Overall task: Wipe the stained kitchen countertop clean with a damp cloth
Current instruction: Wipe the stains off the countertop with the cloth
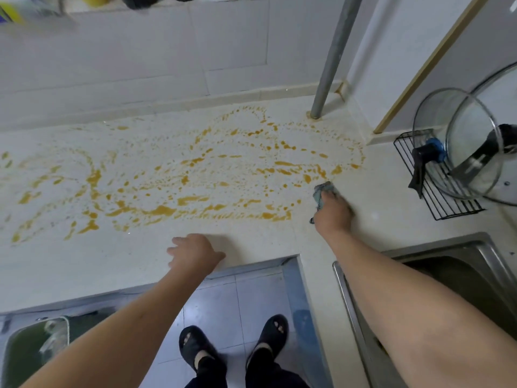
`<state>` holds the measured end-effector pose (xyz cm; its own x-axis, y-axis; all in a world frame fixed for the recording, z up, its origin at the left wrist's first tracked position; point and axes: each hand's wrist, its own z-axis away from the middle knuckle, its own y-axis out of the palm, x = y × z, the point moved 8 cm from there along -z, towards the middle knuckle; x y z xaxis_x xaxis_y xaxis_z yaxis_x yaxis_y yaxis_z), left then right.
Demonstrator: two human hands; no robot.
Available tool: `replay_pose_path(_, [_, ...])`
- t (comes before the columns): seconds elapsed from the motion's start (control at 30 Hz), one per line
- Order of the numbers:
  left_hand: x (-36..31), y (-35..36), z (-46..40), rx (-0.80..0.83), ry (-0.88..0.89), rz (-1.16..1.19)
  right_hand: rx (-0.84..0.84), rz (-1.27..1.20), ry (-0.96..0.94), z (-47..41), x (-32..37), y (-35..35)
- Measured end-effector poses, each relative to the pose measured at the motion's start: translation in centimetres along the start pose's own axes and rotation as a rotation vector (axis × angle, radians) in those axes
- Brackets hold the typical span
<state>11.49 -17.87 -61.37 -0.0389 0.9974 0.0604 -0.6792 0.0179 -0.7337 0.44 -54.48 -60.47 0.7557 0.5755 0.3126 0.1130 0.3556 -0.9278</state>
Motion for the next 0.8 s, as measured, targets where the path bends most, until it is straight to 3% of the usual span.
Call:
replay_pose_path(0.27, [-0.8, 0.5, -1.2, 0.012, 0.055, -0.132, 0.053, -0.155, -0.172, 3.7, 7.8, 4.4])
replay_pose_path(0.53, [-1.1, 0.2, -1.4, 0.031, 0.086, -0.173, 0.297, -0.233, -0.401, 7.3, 10.0, 6.4])
replay_pose_path(0.67, [-1.3, 0.1, -1.7, 0.029, 0.081, -0.152, 0.488, -0.358, -0.249, 5.4, 8.0, 4.9])
replay_pose_path(0.8, [-1.2, 0.3, -1.9, 0.022, 0.076, -0.156, 0.272, -0.584, -0.114, 2.2, 6.0, 1.2])
